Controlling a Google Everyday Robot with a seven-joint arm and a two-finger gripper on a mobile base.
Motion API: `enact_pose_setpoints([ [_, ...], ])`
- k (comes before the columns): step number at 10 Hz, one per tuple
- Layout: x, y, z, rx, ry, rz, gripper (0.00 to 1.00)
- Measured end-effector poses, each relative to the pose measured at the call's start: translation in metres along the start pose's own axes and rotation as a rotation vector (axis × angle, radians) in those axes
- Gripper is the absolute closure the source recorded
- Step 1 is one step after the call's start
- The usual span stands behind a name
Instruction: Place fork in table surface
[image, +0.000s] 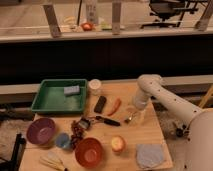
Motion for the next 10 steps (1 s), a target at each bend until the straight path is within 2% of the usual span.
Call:
enact_pose_setpoints([
  [10,0.017,-0.003,-0.013,0.014,0.015,-0.003,0.2],
])
